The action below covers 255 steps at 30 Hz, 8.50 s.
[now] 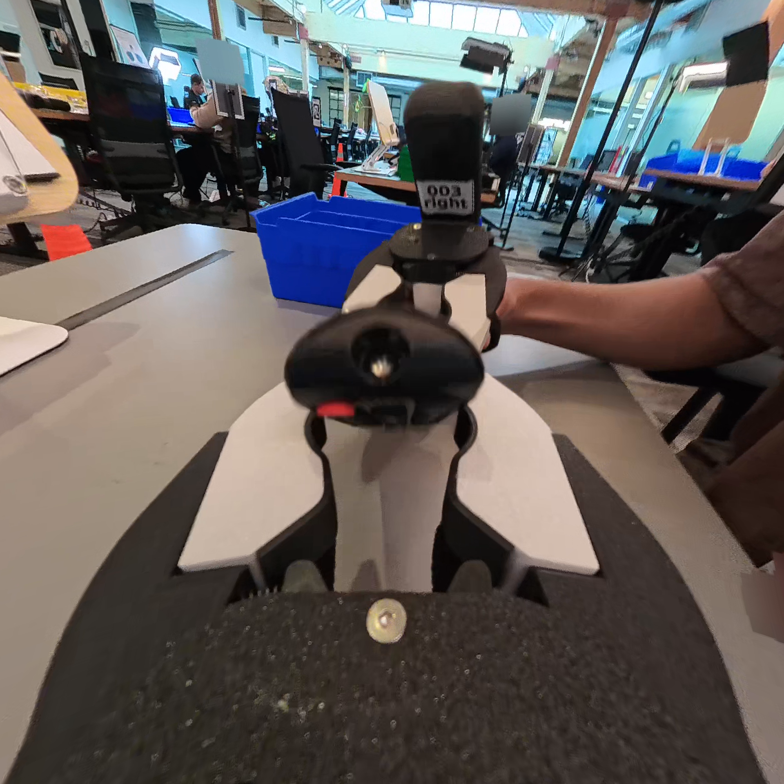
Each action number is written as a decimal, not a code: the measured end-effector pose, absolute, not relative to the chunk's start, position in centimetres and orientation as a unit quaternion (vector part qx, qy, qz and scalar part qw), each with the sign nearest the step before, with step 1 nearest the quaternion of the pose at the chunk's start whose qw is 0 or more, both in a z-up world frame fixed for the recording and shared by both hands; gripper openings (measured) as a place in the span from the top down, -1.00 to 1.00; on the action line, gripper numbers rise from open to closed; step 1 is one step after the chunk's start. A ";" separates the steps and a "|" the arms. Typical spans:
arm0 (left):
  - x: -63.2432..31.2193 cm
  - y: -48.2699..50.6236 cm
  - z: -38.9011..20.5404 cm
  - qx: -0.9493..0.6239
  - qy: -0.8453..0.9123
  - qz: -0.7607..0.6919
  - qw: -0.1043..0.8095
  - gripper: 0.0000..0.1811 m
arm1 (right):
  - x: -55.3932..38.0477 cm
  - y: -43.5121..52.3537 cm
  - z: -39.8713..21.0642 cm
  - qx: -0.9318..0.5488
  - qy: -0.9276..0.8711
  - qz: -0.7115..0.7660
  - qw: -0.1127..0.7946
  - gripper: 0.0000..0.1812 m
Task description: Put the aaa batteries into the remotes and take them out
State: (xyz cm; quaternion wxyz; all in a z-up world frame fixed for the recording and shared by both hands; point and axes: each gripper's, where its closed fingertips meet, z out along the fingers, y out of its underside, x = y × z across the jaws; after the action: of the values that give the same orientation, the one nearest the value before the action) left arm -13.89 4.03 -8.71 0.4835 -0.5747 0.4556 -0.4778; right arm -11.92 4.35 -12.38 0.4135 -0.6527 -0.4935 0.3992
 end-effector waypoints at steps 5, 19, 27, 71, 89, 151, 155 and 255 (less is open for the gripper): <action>-13.5 4.4 -9.4 -0.571 0.475 -0.457 0.490 0.36 | -10.9 4.6 -10.5 -0.651 -0.485 0.400 0.425 0.26; -13.2 4.2 -12.3 -0.589 0.554 -0.373 0.455 0.35 | -14.8 5.0 -11.2 -0.639 -0.390 0.627 0.215 0.39; -13.1 4.2 -12.9 -0.595 0.563 -0.359 0.447 0.35 | -15.6 5.4 -12.2 -0.656 -0.408 0.621 0.133 0.46; -13.1 4.3 -13.8 -0.598 0.581 -0.327 0.445 0.36 | -14.2 5.5 -13.3 -0.654 -0.468 0.593 0.041 0.54; -13.0 4.4 -14.1 -0.606 0.583 -0.321 0.435 0.36 | -8.1 3.6 -15.0 -0.748 -0.508 0.226 0.361 0.33; -17.5 2.2 -14.9 -0.719 0.485 -0.267 0.420 0.14 | -9.4 4.9 -17.7 -0.719 -0.670 0.072 0.169 0.45; -19.7 0.5 -14.1 -0.759 0.402 -0.285 0.425 0.18 | -9.7 4.8 -18.6 -0.721 -0.680 0.050 0.127 0.45; -41.7 19.3 -8.6 -0.885 0.126 -0.024 0.447 0.51 | -10.9 -6.1 -13.8 -0.746 -0.461 0.293 0.381 0.35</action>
State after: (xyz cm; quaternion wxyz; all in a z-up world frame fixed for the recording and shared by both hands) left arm -41.72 19.31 -8.60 0.4467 -0.8854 0.1260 -0.0243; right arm -10.87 -6.06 -13.78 0.3811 -0.7458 -0.4609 0.2934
